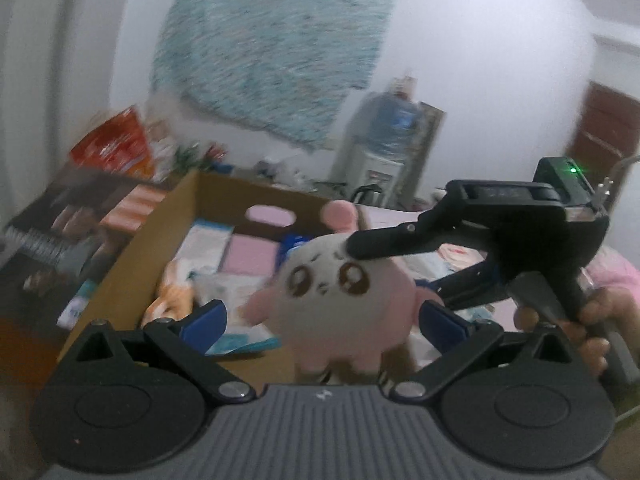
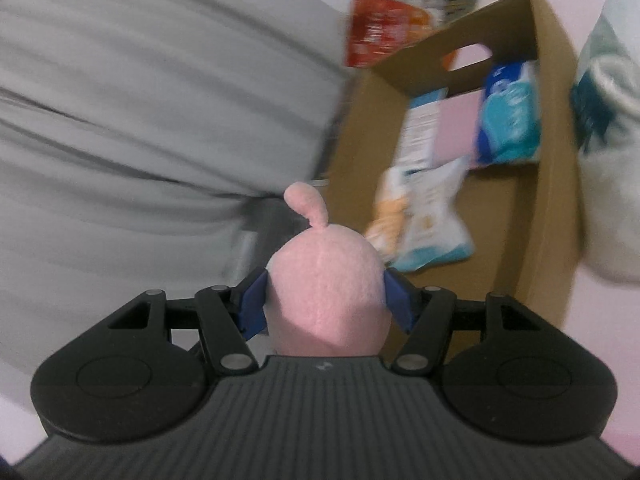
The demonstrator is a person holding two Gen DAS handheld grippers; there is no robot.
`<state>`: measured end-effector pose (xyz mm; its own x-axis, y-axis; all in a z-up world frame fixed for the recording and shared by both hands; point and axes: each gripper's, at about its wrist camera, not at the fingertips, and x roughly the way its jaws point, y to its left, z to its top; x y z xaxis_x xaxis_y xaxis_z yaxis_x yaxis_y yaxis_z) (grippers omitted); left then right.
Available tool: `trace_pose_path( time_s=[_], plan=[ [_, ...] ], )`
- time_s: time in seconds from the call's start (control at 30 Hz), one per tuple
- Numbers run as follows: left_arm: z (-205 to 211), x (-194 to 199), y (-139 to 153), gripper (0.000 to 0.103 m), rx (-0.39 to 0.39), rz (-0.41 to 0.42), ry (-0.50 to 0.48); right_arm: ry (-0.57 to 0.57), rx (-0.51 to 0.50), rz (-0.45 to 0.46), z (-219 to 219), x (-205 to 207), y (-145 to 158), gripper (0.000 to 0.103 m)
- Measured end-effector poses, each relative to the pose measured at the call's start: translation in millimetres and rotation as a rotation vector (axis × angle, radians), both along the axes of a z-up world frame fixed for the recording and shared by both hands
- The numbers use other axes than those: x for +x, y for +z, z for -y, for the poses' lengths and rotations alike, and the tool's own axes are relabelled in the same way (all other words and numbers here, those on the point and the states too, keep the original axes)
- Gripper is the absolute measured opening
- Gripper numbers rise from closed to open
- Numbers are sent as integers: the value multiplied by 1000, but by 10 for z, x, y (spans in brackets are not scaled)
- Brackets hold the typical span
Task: Organize soft objects
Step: 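Carry the bunny with the right tool over the box and lower it, then open the right tool releasing the bunny into the box and withdraw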
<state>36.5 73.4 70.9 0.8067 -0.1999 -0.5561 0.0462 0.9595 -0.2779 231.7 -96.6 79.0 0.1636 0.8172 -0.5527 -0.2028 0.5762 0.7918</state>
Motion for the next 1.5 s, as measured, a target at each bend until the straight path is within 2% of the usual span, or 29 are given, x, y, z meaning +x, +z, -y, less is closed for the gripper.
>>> trace_pose_path(
  time_s=[0.17,0.27,0.43,0.5,0.63,0.8,1.03,1.17,1.37,1.5],
  plan=[
    [-396,-67,-101,103,-69,-23,64,8,-179,6,-256,369,-218,63],
    [-525,-86,-117,103,-84,-29,72,18,-228,-12,-414,521,-396,63],
    [-530,-68,-126,103,-78,-22,68,45,-314,22,-627,628,-531,66],
    [-527,-74,-137,103,-79,-22,61,57,-345,38,-682,632,-534,67],
    [-551,-94,-151,103,-86,-18,60,83,-468,130,-810,595,-449,68],
    [-558,-95,-158,103,-90,-22,60,70,-531,230,-848,554,-304,72],
    [-548,-110,-184,103,-84,-22,60,15,-498,285,-703,520,-118,72],
    [-512,-127,-181,103,-77,-16,54,-24,-439,313,-527,437,16,72],
    [-392,-187,-158,103,-44,15,5,-97,-315,364,-50,16,276,73],
    [-251,-252,-138,103,-39,54,-62,-181,-234,398,442,-385,356,76]
  ],
)
